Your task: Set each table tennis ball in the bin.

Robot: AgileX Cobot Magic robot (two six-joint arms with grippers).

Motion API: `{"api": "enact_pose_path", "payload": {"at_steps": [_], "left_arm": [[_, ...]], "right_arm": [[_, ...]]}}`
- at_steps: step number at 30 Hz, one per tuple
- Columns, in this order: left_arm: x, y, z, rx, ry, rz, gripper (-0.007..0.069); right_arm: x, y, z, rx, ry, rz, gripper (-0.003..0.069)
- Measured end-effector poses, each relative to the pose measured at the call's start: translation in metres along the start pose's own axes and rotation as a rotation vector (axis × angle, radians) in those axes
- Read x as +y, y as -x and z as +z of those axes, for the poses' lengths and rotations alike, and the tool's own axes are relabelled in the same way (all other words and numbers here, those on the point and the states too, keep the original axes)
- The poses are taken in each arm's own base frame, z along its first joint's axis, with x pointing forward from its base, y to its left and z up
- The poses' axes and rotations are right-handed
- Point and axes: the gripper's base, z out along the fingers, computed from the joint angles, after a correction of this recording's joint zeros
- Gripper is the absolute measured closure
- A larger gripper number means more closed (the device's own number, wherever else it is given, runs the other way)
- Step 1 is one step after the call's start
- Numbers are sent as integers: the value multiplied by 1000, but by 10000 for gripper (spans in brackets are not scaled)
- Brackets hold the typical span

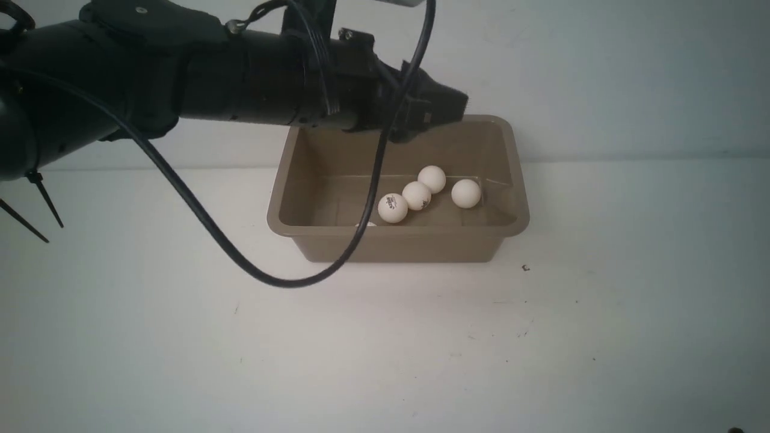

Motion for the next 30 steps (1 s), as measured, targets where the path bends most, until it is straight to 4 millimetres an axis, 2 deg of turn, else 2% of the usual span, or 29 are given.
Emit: {"api": "enact_pose_path", "payload": {"at_steps": [3,7,8,9,12,13,14,15,16,17,18,21,30], "left_arm": [[11,5,-8,-35,68,-24,230],[12,24,-56,-135,153,-17,230],[10,26,-62,-146,159,-13,230],[4,32,-85,-189,183,4,230],[-17,39,-134,-274,228,51,230],[-22,37,-149,-293,249,63,230],[-26,38,-154,-305,253,72,230],[-36,33,-174,-329,285,94,230],[-40,28,-185,-339,306,103,230],[-41,26,-187,-342,312,103,230],[-47,18,-199,-353,334,107,230],[-55,-6,-215,-358,376,97,230],[-57,-61,-212,-255,401,67,230]], "right_arm": [[0,0,0,0,0,0,288],[0,0,0,0,0,0,288],[0,0,0,0,0,0,288],[0,0,0,0,0,0,288],[0,0,0,0,0,0,288],[0,0,0,0,0,0,288],[0,0,0,0,0,0,288],[0,0,0,0,0,0,288],[0,0,0,0,0,0,288],[0,0,0,0,0,0,288],[0,0,0,0,0,0,288],[0,0,0,0,0,0,288],[0,0,0,0,0,0,288]]}}
